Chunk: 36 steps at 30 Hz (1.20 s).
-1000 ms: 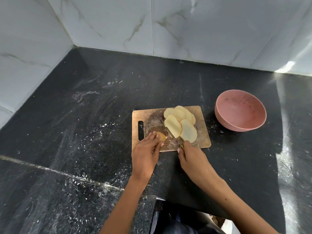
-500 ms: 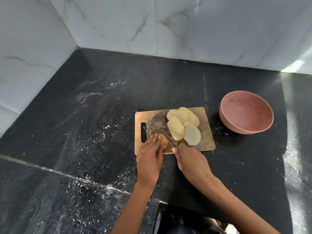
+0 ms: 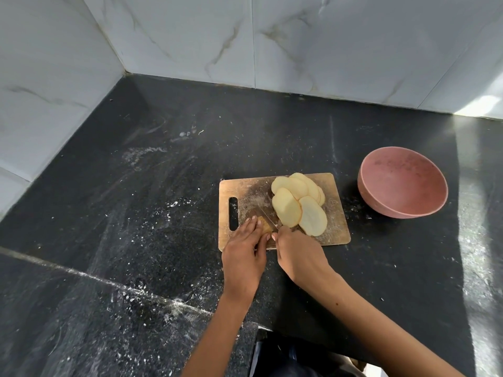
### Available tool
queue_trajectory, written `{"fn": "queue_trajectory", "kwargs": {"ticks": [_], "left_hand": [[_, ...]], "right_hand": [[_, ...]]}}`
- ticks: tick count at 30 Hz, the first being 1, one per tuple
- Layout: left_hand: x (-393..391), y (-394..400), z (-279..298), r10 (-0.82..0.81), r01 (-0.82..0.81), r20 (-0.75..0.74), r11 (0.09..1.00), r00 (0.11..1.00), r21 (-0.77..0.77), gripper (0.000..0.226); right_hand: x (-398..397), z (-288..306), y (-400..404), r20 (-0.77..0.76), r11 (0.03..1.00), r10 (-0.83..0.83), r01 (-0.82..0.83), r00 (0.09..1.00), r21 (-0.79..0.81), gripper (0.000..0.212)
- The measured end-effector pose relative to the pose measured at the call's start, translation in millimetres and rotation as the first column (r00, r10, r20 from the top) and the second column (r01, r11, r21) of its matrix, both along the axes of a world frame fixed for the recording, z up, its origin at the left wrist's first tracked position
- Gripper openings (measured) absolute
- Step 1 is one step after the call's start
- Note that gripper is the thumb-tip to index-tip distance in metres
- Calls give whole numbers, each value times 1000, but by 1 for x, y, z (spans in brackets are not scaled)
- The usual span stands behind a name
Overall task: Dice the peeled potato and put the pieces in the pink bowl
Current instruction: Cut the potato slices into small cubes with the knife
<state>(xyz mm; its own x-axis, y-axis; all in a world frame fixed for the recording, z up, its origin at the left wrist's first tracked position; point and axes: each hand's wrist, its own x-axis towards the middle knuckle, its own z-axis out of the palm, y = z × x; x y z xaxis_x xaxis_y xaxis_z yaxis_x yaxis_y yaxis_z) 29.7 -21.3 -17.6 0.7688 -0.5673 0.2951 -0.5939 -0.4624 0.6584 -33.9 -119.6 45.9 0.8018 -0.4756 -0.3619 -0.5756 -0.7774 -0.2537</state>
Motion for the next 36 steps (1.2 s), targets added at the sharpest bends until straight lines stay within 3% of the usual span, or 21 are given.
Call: {"fn": "queue_trajectory", "kwargs": {"ticks": [4, 12, 19, 24, 36], "left_hand": [[-1, -3, 0, 19, -20, 54, 1000, 998, 17, 24], [2, -1, 1, -21, 19, 72, 999, 997, 30, 26], [0, -2, 3, -14, 12, 103, 1000, 995, 19, 31], [1, -2, 1, -24, 21, 82, 999, 996, 28, 24], [-3, 0, 9, 10, -13, 26, 996, 1000, 83, 28]], "right_hand": [[-15, -2, 4, -81, 999, -27, 29, 996, 30, 28], [0, -3, 9, -64, 999, -46, 46, 997, -8, 25], [-27, 3, 10, -168, 996, -72, 80, 983, 45, 23], [-8, 1, 7, -144, 998, -63, 67, 988, 21, 17], [-66, 15, 5, -116, 996, -50, 58, 992, 63, 28]]}}
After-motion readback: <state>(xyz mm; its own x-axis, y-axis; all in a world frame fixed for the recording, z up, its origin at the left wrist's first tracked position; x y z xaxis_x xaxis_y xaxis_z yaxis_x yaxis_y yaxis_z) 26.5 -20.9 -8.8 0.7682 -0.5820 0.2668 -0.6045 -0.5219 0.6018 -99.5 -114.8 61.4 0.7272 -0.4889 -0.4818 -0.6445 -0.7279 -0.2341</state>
